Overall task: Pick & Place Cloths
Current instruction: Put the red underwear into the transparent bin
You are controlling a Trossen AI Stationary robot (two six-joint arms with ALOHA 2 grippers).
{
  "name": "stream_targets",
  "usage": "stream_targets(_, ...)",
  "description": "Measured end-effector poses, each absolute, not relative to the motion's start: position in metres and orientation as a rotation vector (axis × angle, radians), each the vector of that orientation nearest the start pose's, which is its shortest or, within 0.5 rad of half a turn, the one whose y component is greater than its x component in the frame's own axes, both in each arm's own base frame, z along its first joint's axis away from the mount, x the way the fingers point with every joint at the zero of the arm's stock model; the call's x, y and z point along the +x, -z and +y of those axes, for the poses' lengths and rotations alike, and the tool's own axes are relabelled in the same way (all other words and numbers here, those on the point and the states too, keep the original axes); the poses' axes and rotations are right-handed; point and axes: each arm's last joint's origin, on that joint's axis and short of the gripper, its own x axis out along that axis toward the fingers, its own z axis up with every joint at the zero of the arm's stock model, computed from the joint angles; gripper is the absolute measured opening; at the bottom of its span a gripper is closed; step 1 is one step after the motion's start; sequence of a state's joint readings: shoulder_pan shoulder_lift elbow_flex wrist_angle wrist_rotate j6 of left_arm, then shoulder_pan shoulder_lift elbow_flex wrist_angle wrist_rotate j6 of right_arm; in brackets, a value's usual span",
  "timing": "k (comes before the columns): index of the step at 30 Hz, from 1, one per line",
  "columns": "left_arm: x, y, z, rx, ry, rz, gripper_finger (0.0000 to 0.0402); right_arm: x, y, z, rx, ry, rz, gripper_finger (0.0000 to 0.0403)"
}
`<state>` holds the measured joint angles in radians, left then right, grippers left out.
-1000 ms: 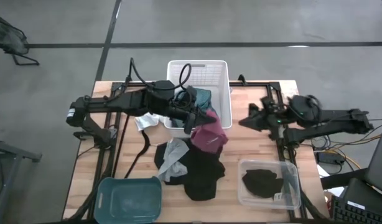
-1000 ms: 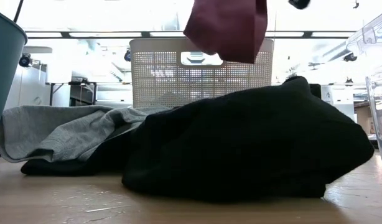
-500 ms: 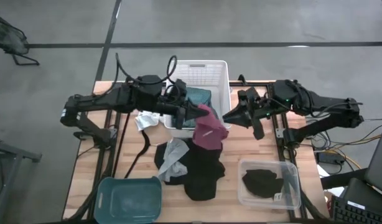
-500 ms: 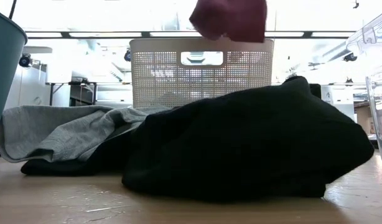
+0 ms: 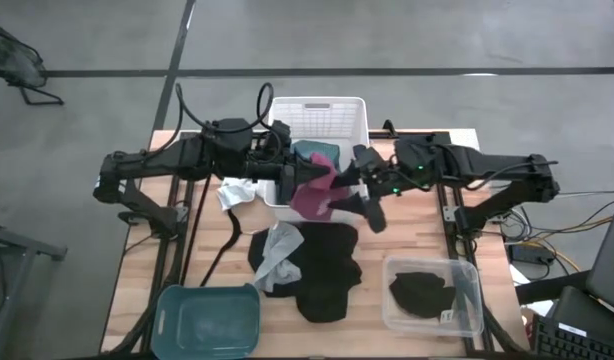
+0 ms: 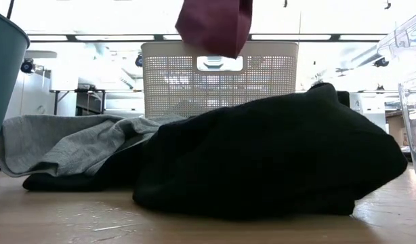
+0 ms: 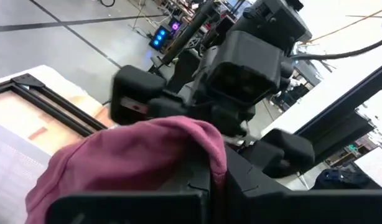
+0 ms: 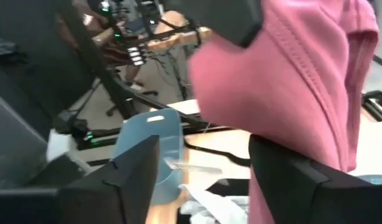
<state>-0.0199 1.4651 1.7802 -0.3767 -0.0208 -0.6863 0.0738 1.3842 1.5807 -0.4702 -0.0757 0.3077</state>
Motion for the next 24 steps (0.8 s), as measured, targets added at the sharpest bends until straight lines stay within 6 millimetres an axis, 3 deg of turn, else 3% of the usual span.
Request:
stream_targets(8, 0.291, -0.494, -0.008, -0.649, -0.047, 0.106, 0.0009, 0.288, -0.446, 0.031, 0.301, -0.111, 0.413, 0.0276)
stream_targets(15, 0.285, -0.495, -0.009, -0.681, -0.058, 0.119, 0.0009, 0.271, -0.457, 0.038, 0.23, -0.053, 0.476, 0.0252)
stream_targets(20, 0.285, -0.493, -0.015, -0.72, -0.02, 0.144, 0.0009, 0.269, -0.465, 0.036, 0.163, 0.003, 0.429, 0.0236)
stream_targets(24, 0.288, -0.496, -0.02, -0.727, 0.017, 0.115, 0.0009, 0.273, -0.467, 0.035, 0.132, 0.004, 0.404, 0.0247)
